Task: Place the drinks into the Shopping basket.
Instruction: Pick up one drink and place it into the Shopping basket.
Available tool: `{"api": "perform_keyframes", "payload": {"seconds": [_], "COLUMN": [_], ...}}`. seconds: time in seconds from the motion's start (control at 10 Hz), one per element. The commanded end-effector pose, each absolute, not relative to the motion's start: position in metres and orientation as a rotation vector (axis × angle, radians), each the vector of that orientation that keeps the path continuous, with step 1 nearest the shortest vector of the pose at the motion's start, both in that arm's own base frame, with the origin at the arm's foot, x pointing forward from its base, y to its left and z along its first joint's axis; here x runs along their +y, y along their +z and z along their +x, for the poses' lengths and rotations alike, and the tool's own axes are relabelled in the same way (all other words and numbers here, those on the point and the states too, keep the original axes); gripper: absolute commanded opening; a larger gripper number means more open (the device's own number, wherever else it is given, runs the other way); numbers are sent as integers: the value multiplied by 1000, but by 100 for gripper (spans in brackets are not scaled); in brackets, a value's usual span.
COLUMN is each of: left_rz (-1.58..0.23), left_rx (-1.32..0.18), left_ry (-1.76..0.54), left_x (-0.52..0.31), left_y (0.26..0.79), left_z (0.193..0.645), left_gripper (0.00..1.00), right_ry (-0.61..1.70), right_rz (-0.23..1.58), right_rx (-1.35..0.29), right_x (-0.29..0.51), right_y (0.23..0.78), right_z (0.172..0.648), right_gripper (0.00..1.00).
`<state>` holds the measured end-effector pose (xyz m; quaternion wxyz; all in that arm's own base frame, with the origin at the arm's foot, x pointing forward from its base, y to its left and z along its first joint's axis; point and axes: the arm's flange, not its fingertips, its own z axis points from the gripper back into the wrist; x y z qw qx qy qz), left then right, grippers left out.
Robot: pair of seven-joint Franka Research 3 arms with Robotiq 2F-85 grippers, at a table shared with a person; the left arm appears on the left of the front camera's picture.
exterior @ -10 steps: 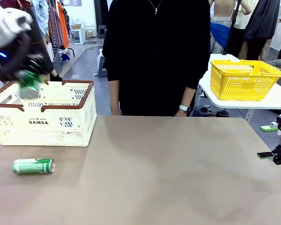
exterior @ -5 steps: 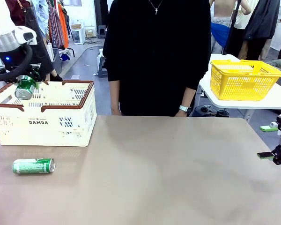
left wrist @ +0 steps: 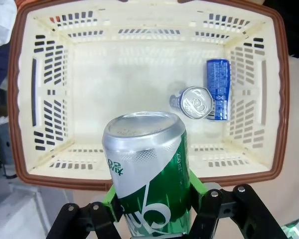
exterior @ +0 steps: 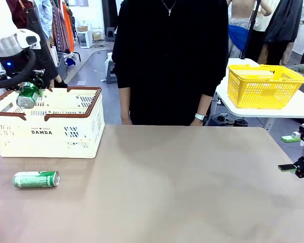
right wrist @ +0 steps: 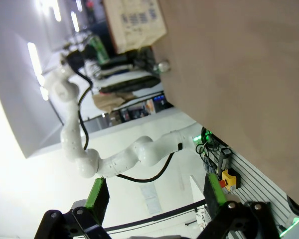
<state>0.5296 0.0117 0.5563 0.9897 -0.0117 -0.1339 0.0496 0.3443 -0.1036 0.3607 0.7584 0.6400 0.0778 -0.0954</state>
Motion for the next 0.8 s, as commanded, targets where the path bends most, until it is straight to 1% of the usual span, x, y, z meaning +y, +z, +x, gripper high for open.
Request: {"api": "perform_keyframes", "payload": {"seconds": [0.0, 0.2, 0.3, 0.5, 0.6, 0.7], "left_rz": [-24, 31, 31, 37, 35, 30], "left_rx": [-269, -206, -151, -215, -210, -158], "left_ry": [100, -20, -79, -62, -67, -54], "left_x": [12, 37, 46, 52, 54, 56], "left_y": [556, 540, 524, 493, 480, 466], "left_z": [530, 592, 607, 614, 617, 619], "left_gripper": [0, 0, 0, 0, 0, 0], "right_ry": [-224, -224, -224, -224, -224, -224], "right_rz": [1375, 1375, 1375, 1375, 1375, 1375], "right_rx": [183, 183, 183, 183, 183, 183], "right_x": [-103, -103, -103, -103, -103, -103], "right_y": [364, 364, 364, 364, 364, 364], "right_z": [341, 341, 341, 341, 341, 341], "right_gripper": [100, 100, 100, 100, 100, 100]}}
